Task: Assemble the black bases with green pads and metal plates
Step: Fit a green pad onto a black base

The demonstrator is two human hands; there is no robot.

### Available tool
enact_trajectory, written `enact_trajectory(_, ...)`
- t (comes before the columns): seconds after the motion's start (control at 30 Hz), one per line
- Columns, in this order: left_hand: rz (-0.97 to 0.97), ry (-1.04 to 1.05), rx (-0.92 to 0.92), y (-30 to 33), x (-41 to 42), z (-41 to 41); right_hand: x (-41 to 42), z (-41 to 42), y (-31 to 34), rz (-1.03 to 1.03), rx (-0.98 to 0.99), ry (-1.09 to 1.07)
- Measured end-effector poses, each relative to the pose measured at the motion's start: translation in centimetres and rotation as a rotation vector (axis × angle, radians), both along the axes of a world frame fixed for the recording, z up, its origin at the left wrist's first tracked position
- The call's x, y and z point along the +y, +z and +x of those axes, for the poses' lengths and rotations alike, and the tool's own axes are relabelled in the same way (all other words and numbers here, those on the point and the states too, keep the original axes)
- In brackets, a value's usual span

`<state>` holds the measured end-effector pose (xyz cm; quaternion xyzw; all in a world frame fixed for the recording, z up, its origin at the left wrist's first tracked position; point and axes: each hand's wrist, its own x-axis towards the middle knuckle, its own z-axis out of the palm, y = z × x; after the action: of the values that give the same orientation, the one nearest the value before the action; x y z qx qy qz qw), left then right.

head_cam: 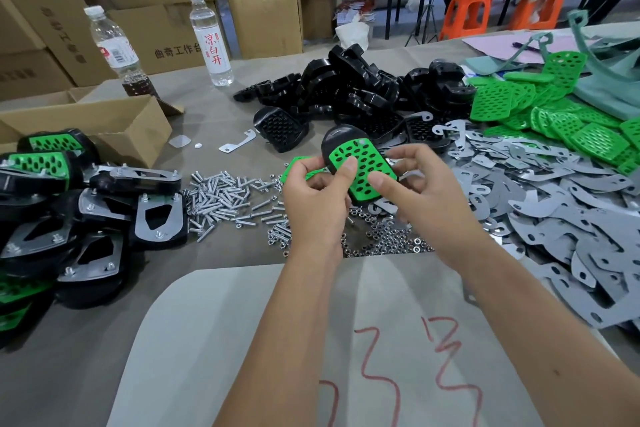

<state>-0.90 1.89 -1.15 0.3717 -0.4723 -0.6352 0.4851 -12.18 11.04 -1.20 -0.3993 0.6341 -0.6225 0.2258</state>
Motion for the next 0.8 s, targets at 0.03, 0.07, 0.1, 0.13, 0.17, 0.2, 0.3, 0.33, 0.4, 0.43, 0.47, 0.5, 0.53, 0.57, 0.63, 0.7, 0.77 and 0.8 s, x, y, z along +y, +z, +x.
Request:
enact_trajectory(0.03, 0.006, -0.017, 0.014, 0.2, 0.1, 0.1, 0.0, -0.2, -0.1, 0.020, -0.093, 0.075)
enact_trajectory(0.07, 0.003, -0.038, 0.019, 0.3, 0.1, 0.2, -0.1, -0.3, -0.1, 0.016, -0.169, 0.136)
enact_trajectory(0.1, -0.004, -0.059, 0.022, 0.5, 0.1, 0.3, -0.1, -0.4, -0.3, -0.005, -0.222, 0.159)
enact_trajectory(0.13, -0.031, -0.065, 0.003, 0.6, -0.1, 0.5, -0.1, -0.6, -0.3, -0.030, -0.260, 0.154)
enact_trajectory(0.17, -0.104, -0.045, -0.076, 0.6, -0.4, 0.9, -0.2, -0.8, -0.4, -0.053, -0.292, 0.138)
enact_trajectory(0.2, -0.235, -0.002, -0.231, 0.5, -1.0, 1.4, -0.2, -0.9, -0.4, -0.068, -0.321, 0.116)
enact_trajectory(0.3, -0.641, -0.120, -0.708, 0.1, -2.3, 3.5, -0.3, -1.6, -0.7, -0.056, -0.374, 0.032)
enact_trajectory(0.33, -0.713, -0.223, -0.818, 0.1, -2.5, 4.0, -0.4, -1.7, -0.8, -0.050, -0.382, 0.017)
enact_trajectory(0.4, -0.770, -0.353, -0.960, -0.1, -2.4, 4.2, -0.4, -2.0, -1.0, -0.039, -0.386, 0.012)
enact_trajectory(0.43, -0.787, -0.366, -0.986, -0.3, -2.3, 4.0, -0.4, -2.0, -1.0, -0.036, -0.385, 0.016)
enact_trajectory(0.47, -0.802, -0.362, -0.994, -0.6, -2.3, 3.9, -0.4, -2.0, -1.0, -0.036, -0.386, 0.025)
enact_trajectory(0.5, -0.816, -0.349, -1.002, -0.7, -2.3, 3.7, -0.4, -2.0, -1.0, -0.038, -0.389, 0.034)
enact_trajectory(0.53, -0.823, -0.338, -1.017, -0.8, -2.2, 3.6, -0.4, -1.9, -1.0, -0.040, -0.392, 0.040)
enact_trajectory(0.57, -0.831, -0.325, -1.038, -0.7, -2.1, 3.4, -0.4, -1.9, -1.1, -0.041, -0.393, 0.043)
enact_trajectory(0.63, -0.842, -0.257, -1.029, -0.6, -2.1, 3.1, -0.4, -1.8, -1.0, -0.036, -0.385, 0.041)
enact_trajectory(0.7, -0.766, -0.170, -0.873, -0.4, -2.1, 3.0, -0.3, -1.8, -1.0, -0.016, -0.356, 0.038)
enact_trajectory(0.77, -0.693, -0.118, -0.721, -0.1, -2.1, 3.0, -0.2, -1.6, -0.9, 0.023, -0.298, 0.051)
enact_trajectory(0.8, -0.692, -0.095, -0.684, 0.0, -2.1, 3.1, -0.3, -1.4, -0.9, 0.042, -0.273, 0.068)
